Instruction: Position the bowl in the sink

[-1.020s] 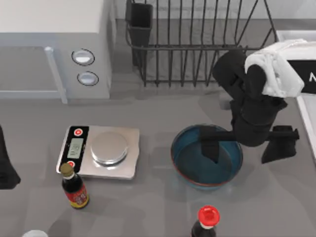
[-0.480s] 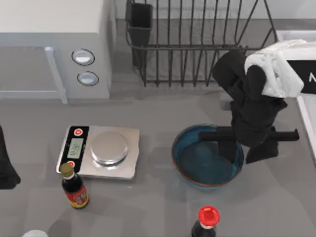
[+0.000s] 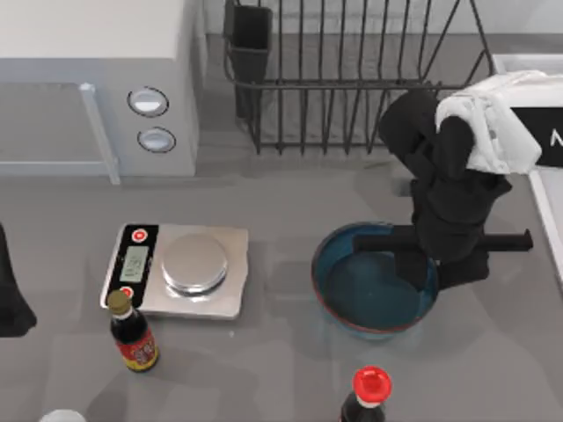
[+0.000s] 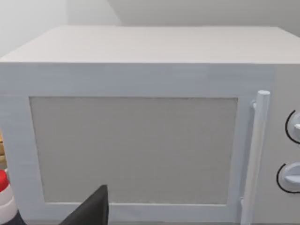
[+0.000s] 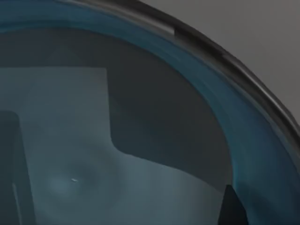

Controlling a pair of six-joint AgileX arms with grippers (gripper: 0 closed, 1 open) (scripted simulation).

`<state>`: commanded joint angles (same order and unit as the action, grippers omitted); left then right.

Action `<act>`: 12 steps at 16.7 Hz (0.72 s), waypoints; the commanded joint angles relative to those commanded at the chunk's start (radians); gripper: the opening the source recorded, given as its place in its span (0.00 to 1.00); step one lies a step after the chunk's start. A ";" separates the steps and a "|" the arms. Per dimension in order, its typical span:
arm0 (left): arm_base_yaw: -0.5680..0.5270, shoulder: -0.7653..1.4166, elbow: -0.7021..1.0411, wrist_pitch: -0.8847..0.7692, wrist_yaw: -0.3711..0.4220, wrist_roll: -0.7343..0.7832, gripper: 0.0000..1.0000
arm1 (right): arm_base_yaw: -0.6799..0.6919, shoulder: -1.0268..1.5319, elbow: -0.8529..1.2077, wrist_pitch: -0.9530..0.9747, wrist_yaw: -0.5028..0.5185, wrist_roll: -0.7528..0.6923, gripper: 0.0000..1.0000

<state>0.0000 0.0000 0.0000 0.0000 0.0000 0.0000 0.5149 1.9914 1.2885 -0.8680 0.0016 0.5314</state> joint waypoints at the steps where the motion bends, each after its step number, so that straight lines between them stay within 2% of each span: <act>1: 0.000 0.000 0.000 0.000 0.000 0.000 1.00 | 0.000 0.000 0.000 0.000 0.000 0.000 0.00; 7: 0.000 0.000 0.000 0.000 0.000 0.000 1.00 | 0.002 -0.009 0.071 -0.074 0.000 0.002 0.00; 12: 0.000 0.000 0.000 0.000 0.000 0.000 1.00 | 0.001 -0.051 0.301 -0.380 -0.001 -0.001 0.00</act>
<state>0.0000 0.0000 0.0000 0.0000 0.0000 0.0000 0.5159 1.9400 1.5895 -1.2481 0.0004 0.5306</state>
